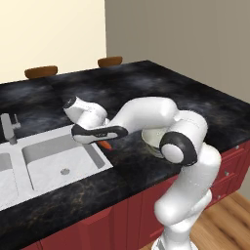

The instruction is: Pick the mushrooms from the cabinet and place them in one bowl. Pick the carrot from the sink and place it in the other bowl.

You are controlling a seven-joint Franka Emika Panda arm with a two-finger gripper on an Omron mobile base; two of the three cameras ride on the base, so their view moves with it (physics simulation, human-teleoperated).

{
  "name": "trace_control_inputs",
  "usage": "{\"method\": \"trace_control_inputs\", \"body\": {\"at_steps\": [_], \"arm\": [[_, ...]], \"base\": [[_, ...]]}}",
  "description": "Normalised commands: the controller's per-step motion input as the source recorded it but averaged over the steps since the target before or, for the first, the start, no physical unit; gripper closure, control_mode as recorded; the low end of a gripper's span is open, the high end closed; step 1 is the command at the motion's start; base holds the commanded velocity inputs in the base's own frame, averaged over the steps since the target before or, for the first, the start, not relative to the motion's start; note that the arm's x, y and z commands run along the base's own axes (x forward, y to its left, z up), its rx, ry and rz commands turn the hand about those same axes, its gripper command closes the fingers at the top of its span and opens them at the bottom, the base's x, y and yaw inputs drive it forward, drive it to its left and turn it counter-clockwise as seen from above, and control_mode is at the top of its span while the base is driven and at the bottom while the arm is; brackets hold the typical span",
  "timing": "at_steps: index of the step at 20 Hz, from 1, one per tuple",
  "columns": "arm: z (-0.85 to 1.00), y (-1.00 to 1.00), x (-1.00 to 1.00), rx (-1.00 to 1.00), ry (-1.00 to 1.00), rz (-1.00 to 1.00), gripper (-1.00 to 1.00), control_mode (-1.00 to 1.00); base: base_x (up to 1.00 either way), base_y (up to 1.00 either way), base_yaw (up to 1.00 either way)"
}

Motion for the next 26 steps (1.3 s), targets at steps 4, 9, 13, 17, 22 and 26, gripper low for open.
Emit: {"method": "trace_control_inputs", "body": {"at_steps": [4, 9, 13, 17, 22, 26], "arm": [[0.7, -0.88, -0.11, 0.0, 0.0, 0.0, 1.0, -1.0], [0.42, -0.95, 0.14, 0.0, 0.07, -0.02, 1.0, -1.0], [0.04, -1.0, 0.11, 0.0, 0.11, -0.02, 1.0, -1.0], [0.0, -1.0, 0.11, 0.0, 0.12, -0.01, 1.0, -1.0], [0.0, -1.0, 0.17, 0.06, 0.09, 0.0, 1.0, -1.0], [-0.13, -0.9, 0.11, 0.23, 0.0, 0.0, 1.0, -1.0]], "base": [[0.0, 0.0, 0.0], [0.0, 0.0, 0.0], [0.0, 0.0, 0.0], [0.0, 0.0, 0.0], [0.0, 0.0, 0.0], [0.0, 0.0, 0.0]]}}
